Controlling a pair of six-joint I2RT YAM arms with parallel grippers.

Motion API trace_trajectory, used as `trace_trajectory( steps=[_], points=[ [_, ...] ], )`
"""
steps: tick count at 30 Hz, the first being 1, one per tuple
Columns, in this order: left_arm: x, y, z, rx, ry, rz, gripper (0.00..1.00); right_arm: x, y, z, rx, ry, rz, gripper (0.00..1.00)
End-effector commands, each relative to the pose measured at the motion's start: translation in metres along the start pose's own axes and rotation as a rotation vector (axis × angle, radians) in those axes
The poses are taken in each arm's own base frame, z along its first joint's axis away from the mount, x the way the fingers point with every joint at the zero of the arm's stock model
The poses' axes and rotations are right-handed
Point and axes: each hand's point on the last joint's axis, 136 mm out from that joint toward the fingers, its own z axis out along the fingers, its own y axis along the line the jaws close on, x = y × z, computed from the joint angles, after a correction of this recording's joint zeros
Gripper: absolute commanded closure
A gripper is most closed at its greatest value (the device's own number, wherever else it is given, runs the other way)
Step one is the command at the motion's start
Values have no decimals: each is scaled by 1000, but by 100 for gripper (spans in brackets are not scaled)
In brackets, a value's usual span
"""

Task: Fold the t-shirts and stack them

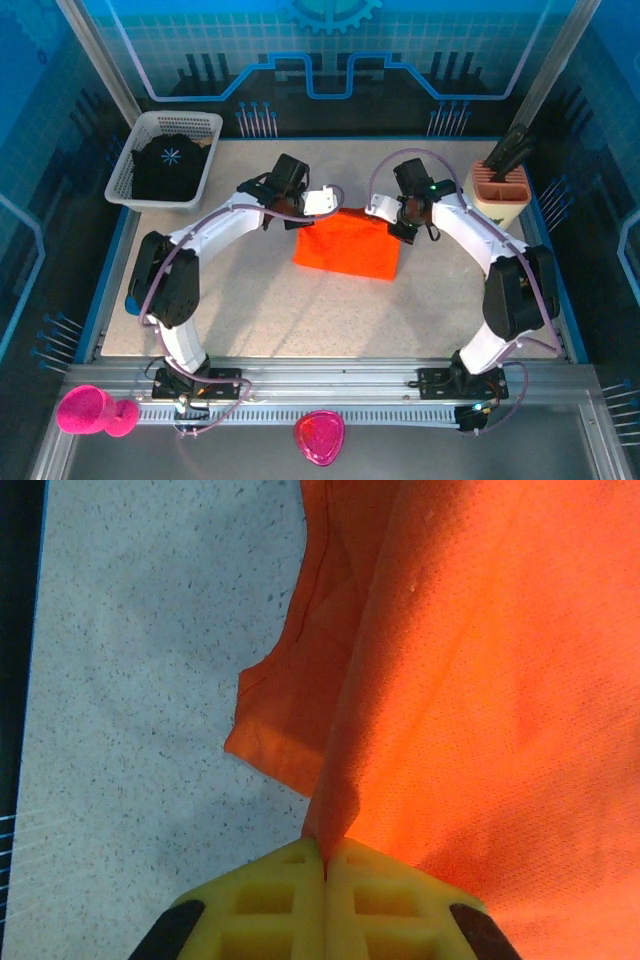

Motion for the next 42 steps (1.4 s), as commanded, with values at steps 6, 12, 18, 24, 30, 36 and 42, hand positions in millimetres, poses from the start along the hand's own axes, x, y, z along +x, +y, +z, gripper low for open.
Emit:
trace_trajectory(
  steps=[6, 12, 18, 24, 30, 36, 42],
  points=[
    [3, 38, 29, -99, -67, -56, 100, -14, -72, 14, 288, -50, 107, 100],
    [21, 42, 60, -116, -53, -92, 100, -20, -92, 42, 357, -64, 142, 100],
    [32, 57, 87, -198, -55, -128, 100, -19, -123, 73, 489, -46, 203, 100],
    [39, 70, 99, -279, -47, -159, 100, -24, -147, 89, 583, -79, 287, 74],
    [50, 90, 95, -420, -38, -233, 80, -29, -159, 91, 608, -147, 413, 57],
    [60, 112, 75, -574, -38, -366, 17, -33, -160, 82, 587, -224, 536, 47],
    [63, 135, 33, -707, -90, -535, 1, -38, -158, 55, 563, -310, 626, 45]
  ],
)
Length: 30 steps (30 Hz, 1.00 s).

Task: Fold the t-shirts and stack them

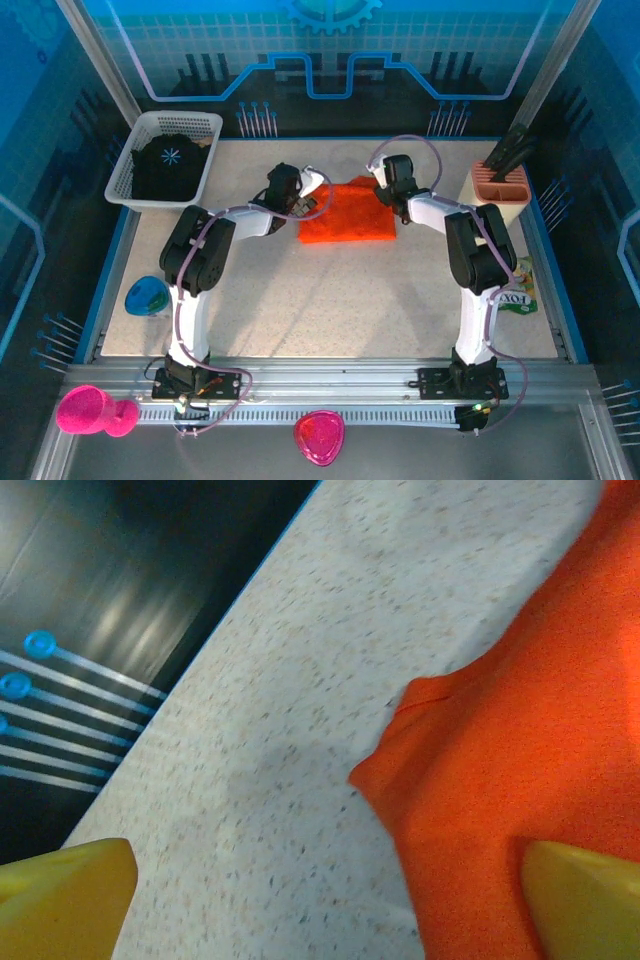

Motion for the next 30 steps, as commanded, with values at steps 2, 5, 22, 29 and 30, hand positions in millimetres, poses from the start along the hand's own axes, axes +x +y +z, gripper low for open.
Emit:
trace_trajectory(
  steps=[2, 5, 22, 29, 30],
  points=[
    [-26, 61, -35, -162, -49, -223, 1, -27, -23, -33, 0, -83, 180, 45],
    [-28, 70, -56, -154, -41, -330, 1, -28, -23, -47, -47, -38, 293, 45],
    [-44, 39, -175, 232, -13, -765, 1, -19, 7, -101, -213, 213, 437, 44],
    [-27, -3, -176, 409, 175, -878, 17, -3, 20, -114, -282, 299, 436, 43],
    [-28, -5, -176, 425, 185, -899, 20, -1, 21, -117, -291, 303, 431, 43]
  ],
)
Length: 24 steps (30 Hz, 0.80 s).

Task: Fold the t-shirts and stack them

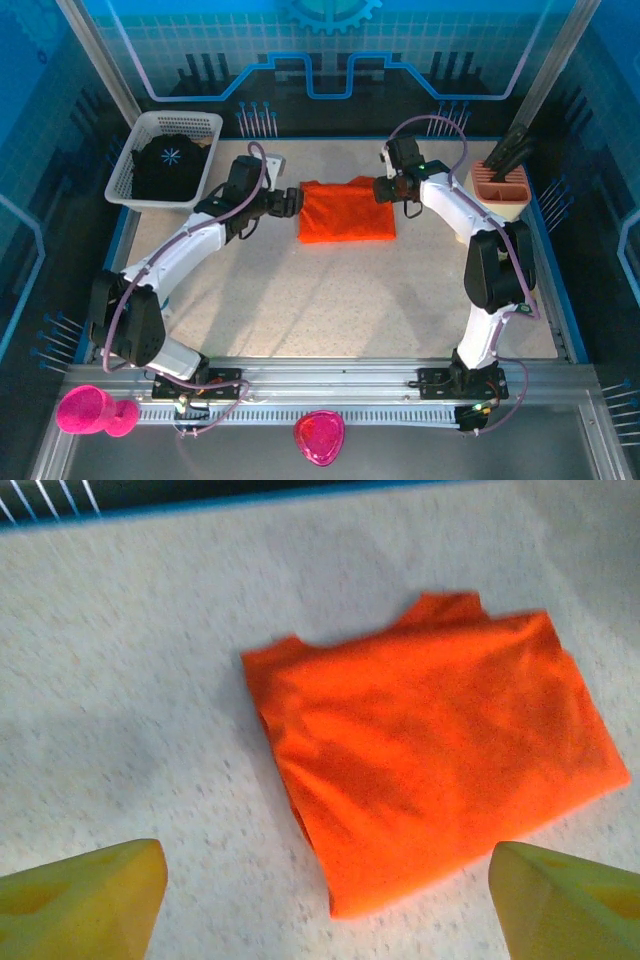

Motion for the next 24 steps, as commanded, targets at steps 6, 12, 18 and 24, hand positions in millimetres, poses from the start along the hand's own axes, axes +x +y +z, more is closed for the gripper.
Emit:
trace_trajectory(
  steps=[6, 12, 18, 24],
  points=[
    [32, -7, 7, 12, 217, -277, 26, 33, 4, -28, -77, 121, 0, 41],
    [45, 8, 17, -105, 257, -318, 25, 57, 8, -18, -146, 177, 40, 39],
    [64, 15, 62, -177, 396, -346, 21, 73, 10, 10, -191, 227, 98, 33],
    [60, 8, 90, -175, 403, -387, 12, 71, 4, 28, -182, 248, 149, 32]
  ],
)
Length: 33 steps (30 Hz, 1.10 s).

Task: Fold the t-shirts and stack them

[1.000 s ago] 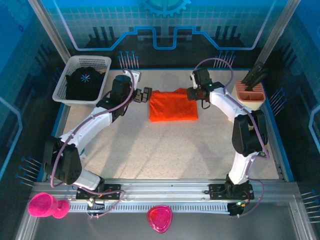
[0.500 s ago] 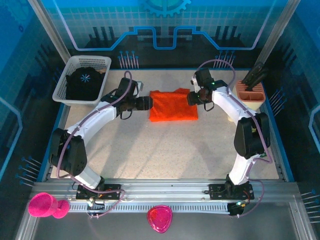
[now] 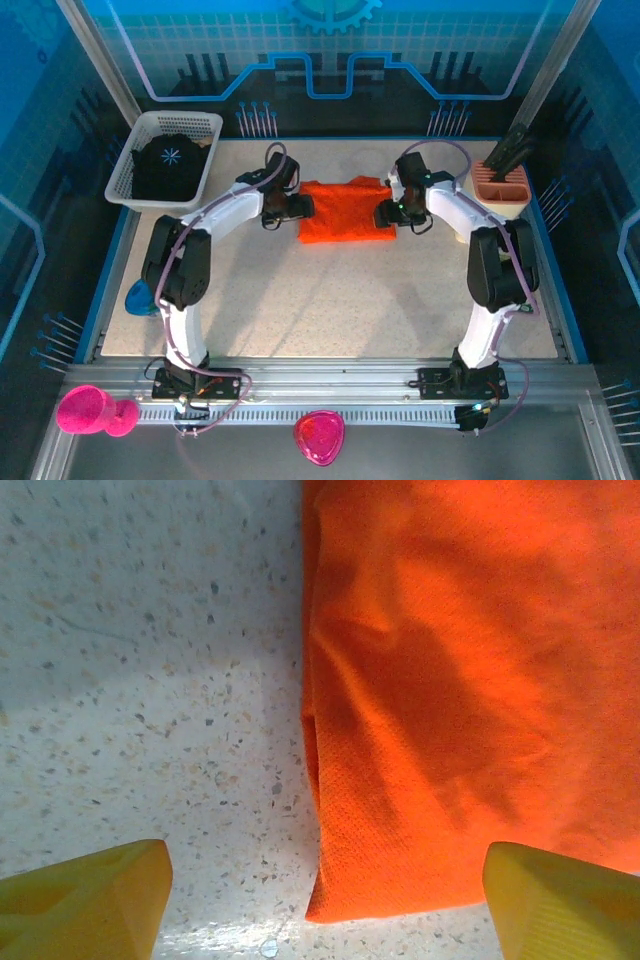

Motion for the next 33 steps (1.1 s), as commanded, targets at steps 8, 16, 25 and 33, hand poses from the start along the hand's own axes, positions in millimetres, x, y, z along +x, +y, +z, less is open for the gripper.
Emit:
trace_trajectory(
  steps=[8, 16, 25, 33],
  points=[
    [-1, -25, 6, 37, 82, -76, 10, -15, -12, 26, -23, 35, 123, 30],
    [0, -26, 17, -6, 103, -65, 13, -26, -9, 26, -37, 23, 137, 32],
    [7, -22, 49, -19, 139, -73, 16, -27, -18, 34, 16, 19, 161, 35],
    [13, -17, 76, -42, 162, -78, 27, -22, -12, 57, -19, 58, 177, 53]
  ],
)
